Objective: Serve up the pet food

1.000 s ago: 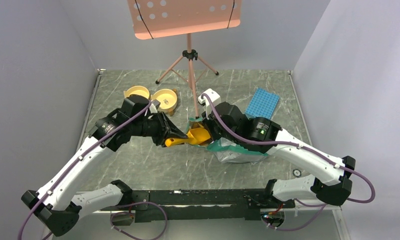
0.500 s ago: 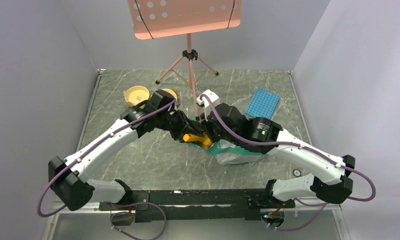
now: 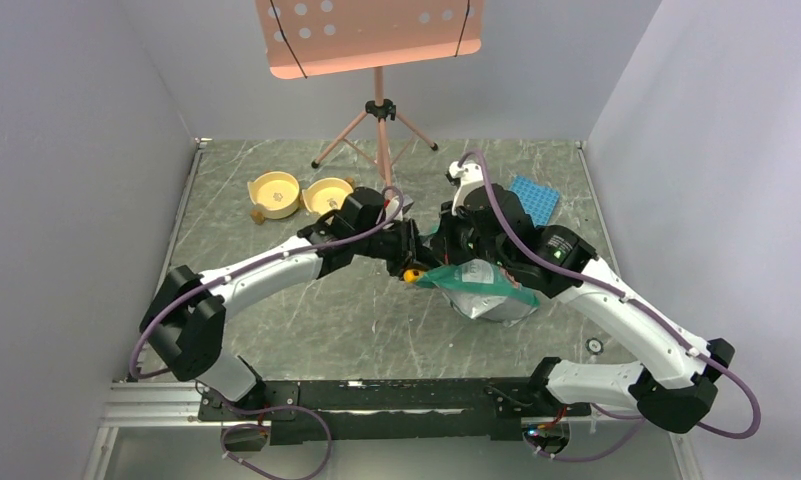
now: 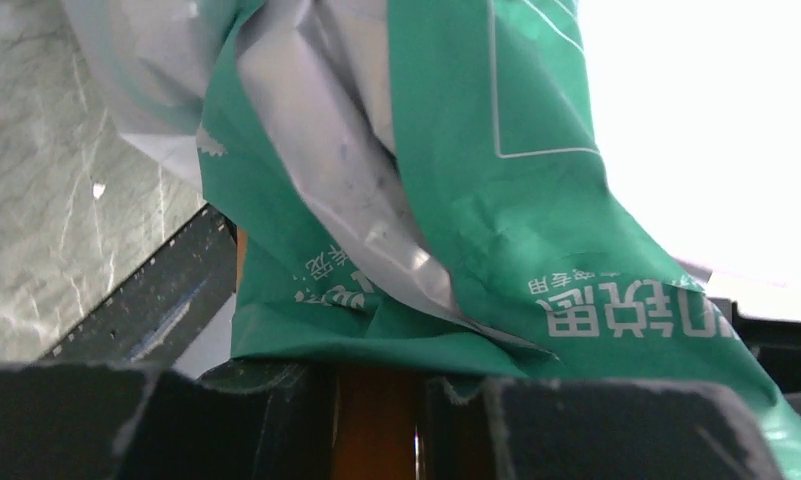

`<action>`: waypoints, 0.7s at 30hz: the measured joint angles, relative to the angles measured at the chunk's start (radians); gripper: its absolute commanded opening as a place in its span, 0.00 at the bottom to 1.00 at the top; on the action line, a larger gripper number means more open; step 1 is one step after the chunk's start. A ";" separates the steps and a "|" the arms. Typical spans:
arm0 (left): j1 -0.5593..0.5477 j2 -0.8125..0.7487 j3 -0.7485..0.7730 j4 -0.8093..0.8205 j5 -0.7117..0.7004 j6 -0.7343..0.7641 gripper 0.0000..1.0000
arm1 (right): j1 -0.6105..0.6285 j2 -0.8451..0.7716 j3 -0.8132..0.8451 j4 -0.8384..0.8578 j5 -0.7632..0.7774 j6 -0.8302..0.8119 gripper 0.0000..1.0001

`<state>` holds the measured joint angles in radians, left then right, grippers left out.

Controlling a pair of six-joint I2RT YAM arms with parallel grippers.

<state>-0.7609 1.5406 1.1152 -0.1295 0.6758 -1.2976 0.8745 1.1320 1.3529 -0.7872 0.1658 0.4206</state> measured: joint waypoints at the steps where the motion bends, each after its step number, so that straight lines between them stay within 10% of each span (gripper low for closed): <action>1: 0.000 0.003 -0.019 0.048 0.015 0.021 0.00 | 0.000 0.000 -0.004 -0.002 -0.003 0.002 0.00; 13: 0.032 -0.147 -0.365 0.674 0.082 0.035 0.00 | -0.003 -0.077 -0.008 -0.043 -0.003 -0.003 0.00; 21: 0.058 -0.299 -0.446 0.712 0.077 0.030 0.00 | 0.000 -0.142 -0.009 -0.042 0.107 -0.004 0.00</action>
<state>-0.7029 1.2419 0.6689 0.5827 0.7528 -1.2675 0.8749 0.9897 1.3437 -0.8295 0.2726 0.4168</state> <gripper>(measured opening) 0.301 0.010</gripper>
